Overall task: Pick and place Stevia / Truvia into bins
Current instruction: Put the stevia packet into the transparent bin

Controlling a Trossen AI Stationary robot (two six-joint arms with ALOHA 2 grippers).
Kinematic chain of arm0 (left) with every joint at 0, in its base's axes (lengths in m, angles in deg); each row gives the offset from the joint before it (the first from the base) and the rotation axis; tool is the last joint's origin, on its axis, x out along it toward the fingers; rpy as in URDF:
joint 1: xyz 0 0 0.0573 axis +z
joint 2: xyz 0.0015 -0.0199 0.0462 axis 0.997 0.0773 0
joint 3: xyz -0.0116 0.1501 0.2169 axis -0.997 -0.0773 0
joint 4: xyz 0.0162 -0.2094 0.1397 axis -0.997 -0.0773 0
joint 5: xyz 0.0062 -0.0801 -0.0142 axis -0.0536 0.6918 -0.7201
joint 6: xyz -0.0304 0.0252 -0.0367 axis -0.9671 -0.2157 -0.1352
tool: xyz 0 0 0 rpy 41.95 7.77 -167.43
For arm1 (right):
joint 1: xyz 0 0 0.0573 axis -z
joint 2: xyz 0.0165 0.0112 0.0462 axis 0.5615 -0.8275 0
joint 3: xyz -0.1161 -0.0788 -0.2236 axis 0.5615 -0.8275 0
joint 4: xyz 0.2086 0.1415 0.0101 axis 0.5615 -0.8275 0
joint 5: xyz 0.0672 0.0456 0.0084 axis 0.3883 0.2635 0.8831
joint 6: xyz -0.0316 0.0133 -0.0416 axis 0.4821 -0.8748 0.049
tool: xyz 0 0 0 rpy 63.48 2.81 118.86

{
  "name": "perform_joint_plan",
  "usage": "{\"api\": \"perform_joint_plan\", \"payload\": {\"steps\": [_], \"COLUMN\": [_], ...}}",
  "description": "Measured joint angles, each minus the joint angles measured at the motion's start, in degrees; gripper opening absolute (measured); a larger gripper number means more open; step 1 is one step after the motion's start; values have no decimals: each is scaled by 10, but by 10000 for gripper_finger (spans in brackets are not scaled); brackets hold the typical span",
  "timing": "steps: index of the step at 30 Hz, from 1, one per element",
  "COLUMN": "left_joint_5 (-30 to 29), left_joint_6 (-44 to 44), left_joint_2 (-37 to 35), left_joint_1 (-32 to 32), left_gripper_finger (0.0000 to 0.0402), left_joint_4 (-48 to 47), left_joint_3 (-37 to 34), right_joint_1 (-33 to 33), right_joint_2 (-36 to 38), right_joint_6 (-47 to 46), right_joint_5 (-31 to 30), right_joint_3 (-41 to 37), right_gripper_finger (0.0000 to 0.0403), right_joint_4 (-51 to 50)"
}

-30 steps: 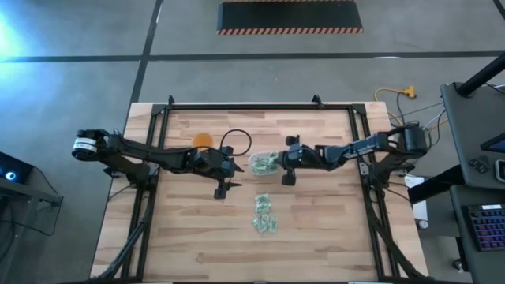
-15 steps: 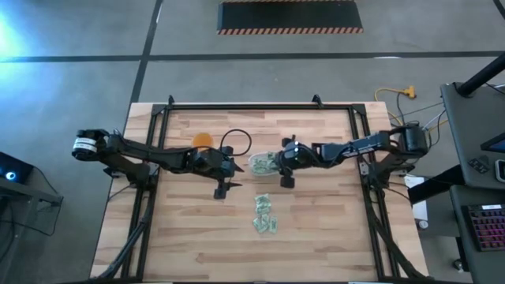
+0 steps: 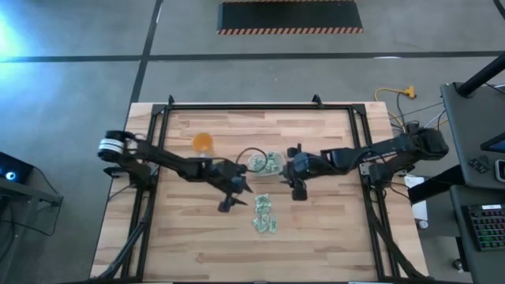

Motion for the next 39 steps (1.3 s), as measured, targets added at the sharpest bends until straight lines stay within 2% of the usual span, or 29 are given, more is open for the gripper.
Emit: {"api": "perform_joint_plan", "payload": {"steps": [4,7,11,14,20,28,39], "left_joint_5": [-1,-6,-47,-50,-72,-73,-73], "left_joint_6": [2,6,8,7,-1,-10,-11], "left_joint_2": [59,93,114,123,137,138,138], "left_joint_1": [-11,-17,-17,-16,-17,-16,-16], "left_gripper_finger": [224,224,224,224,224,223,190], "left_joint_4": [29,51,59,53,57,63,66], "left_joint_3": [23,35,53,56,59,59,59], "right_joint_1": [-45,-78,-110,-123,-130,-131,-131], "right_joint_2": [26,38,51,59,67,65,64], "right_joint_6": [-10,-12,-24,-31,-42,-50,-52], "right_joint_5": [-3,-33,-86,-92,-94,-94,-92], "right_joint_3": [-2,-3,-3,-3,-5,-6,-7], "right_gripper_finger": [119,118,117,113,105,106,100], "right_joint_4": [-18,-32,-48,-53,-55,-57,-56]}}
